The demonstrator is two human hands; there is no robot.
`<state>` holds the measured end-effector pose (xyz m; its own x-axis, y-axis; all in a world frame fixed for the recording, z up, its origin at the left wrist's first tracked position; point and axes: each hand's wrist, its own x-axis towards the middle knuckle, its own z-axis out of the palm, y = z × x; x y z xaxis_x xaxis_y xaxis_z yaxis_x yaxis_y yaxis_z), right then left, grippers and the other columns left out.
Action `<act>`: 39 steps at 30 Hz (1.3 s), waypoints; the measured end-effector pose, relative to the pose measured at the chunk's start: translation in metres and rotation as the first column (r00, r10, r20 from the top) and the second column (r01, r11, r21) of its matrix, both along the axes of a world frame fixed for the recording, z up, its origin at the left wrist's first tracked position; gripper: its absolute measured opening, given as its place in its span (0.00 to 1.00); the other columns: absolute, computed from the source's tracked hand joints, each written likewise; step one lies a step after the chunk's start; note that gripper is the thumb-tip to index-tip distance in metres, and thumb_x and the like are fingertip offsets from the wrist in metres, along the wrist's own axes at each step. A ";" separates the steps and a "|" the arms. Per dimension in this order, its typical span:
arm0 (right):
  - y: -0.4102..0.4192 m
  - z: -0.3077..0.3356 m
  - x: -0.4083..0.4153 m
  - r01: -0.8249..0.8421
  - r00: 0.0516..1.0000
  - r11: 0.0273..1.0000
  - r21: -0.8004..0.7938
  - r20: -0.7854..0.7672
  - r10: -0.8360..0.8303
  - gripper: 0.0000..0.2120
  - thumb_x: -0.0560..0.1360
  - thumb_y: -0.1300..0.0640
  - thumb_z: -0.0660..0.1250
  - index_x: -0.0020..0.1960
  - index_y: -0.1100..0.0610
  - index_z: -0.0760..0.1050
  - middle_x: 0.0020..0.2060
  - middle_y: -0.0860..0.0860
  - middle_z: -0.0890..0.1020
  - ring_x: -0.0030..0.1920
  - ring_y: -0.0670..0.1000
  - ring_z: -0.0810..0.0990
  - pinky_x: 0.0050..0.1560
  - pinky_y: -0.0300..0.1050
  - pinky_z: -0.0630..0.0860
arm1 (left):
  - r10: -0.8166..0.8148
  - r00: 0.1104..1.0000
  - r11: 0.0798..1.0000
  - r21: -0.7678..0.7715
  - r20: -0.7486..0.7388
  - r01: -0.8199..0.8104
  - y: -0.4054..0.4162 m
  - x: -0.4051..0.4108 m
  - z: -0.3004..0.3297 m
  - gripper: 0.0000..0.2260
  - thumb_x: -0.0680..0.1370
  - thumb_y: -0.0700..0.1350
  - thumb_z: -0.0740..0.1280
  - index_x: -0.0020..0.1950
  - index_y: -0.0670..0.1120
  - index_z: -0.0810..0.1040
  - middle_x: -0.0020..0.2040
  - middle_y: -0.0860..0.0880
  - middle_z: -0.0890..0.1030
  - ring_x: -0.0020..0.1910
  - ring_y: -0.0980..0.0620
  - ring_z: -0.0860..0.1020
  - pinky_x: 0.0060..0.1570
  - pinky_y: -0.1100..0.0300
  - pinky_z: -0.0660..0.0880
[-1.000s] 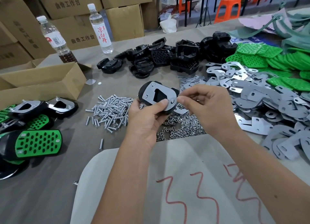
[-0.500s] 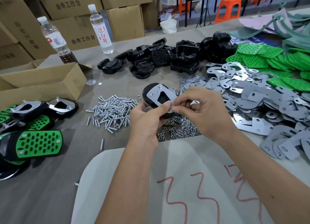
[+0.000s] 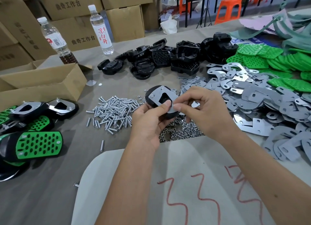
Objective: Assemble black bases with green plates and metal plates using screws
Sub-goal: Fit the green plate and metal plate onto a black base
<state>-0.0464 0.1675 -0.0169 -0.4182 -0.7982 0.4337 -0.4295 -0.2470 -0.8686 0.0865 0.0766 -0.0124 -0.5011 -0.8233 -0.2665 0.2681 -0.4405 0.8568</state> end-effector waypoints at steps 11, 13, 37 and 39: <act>-0.001 -0.002 -0.011 -0.152 0.988 0.987 0.043 0.044 0.150 0.07 0.77 0.65 0.74 0.48 0.54 0.87 0.43 0.57 0.83 0.35 0.57 0.83 0.36 0.53 0.84 | -0.059 0.995 0.998 0.003 0.075 0.059 -0.004 0.003 0.001 0.16 0.76 0.34 0.73 0.63 0.35 0.80 0.45 0.43 0.87 0.37 0.49 0.85 0.33 0.61 0.81; 0.000 -0.001 -0.012 -0.176 0.983 0.984 0.041 0.062 0.173 0.08 0.77 0.66 0.74 0.48 0.54 0.87 0.42 0.58 0.82 0.34 0.56 0.83 0.36 0.49 0.83 | -0.068 0.994 0.998 0.001 0.080 0.068 -0.004 0.004 0.001 0.14 0.76 0.34 0.73 0.62 0.35 0.81 0.44 0.44 0.87 0.36 0.50 0.85 0.31 0.62 0.80; 0.000 -0.005 -0.009 -0.150 0.987 0.988 0.026 0.055 0.148 0.09 0.76 0.65 0.75 0.49 0.53 0.88 0.43 0.55 0.79 0.34 0.57 0.84 0.37 0.58 0.84 | -0.059 0.995 0.997 -0.036 0.083 0.063 -0.004 0.004 0.001 0.10 0.76 0.34 0.73 0.57 0.39 0.82 0.43 0.45 0.87 0.36 0.52 0.85 0.33 0.62 0.80; 0.000 -0.004 -0.009 -0.159 0.985 0.987 0.021 0.067 0.157 0.09 0.76 0.65 0.75 0.50 0.53 0.88 0.43 0.56 0.79 0.34 0.55 0.83 0.36 0.53 0.85 | -0.057 0.995 0.998 -0.032 0.087 0.060 -0.004 0.005 0.002 0.08 0.76 0.35 0.73 0.56 0.39 0.82 0.42 0.45 0.87 0.36 0.52 0.85 0.33 0.61 0.80</act>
<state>-0.0556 0.1675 -0.0210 -0.3129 -0.8671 0.3876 -0.3290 -0.2838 -0.9006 0.0912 0.0726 -0.0107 -0.5250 -0.8029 -0.2824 0.1670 -0.4226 0.8908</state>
